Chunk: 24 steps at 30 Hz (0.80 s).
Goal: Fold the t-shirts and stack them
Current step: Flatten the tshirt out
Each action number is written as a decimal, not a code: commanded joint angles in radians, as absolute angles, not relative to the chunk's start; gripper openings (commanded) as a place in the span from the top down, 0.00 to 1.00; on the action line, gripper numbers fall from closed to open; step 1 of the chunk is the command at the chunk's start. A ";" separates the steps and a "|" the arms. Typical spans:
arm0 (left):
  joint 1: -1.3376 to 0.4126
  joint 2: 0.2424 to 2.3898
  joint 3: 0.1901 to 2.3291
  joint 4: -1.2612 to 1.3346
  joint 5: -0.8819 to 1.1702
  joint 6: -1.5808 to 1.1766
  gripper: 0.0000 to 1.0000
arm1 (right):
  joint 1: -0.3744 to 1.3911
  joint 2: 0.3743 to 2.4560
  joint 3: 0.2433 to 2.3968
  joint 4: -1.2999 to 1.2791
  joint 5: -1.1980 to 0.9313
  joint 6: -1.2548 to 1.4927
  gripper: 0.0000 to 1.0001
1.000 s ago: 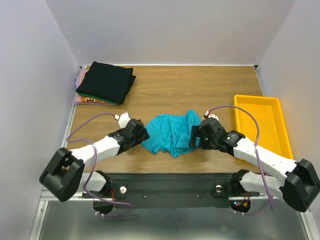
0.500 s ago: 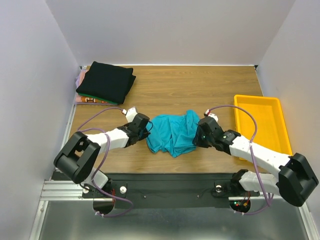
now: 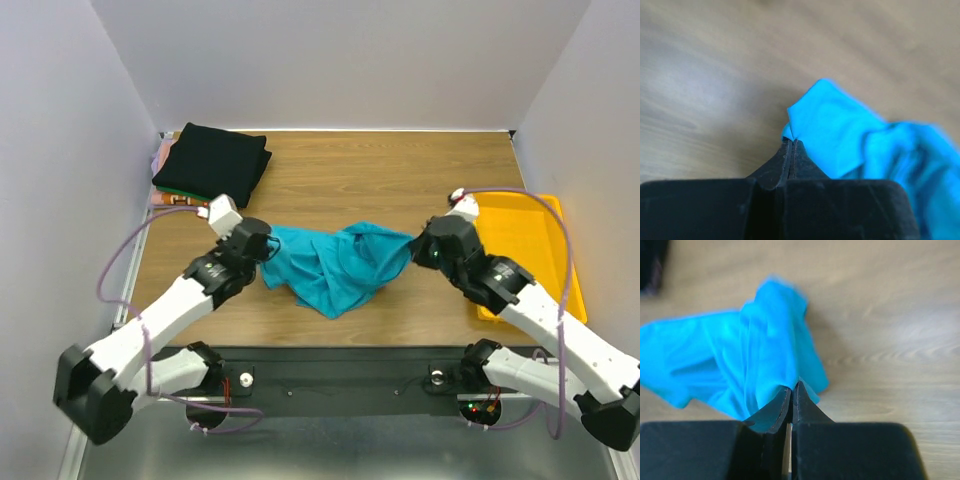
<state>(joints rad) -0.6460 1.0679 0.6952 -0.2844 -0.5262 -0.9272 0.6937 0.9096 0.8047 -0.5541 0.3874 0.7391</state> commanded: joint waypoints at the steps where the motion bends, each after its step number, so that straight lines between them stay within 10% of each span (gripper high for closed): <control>1: -0.647 0.886 0.860 -0.413 -0.724 -0.924 1.00 | 0.693 0.842 1.011 -0.609 0.645 0.666 1.00; 24: -0.646 0.475 1.379 -0.397 -0.603 -0.696 1.00 | 0.693 0.749 1.707 -0.637 0.581 0.411 1.00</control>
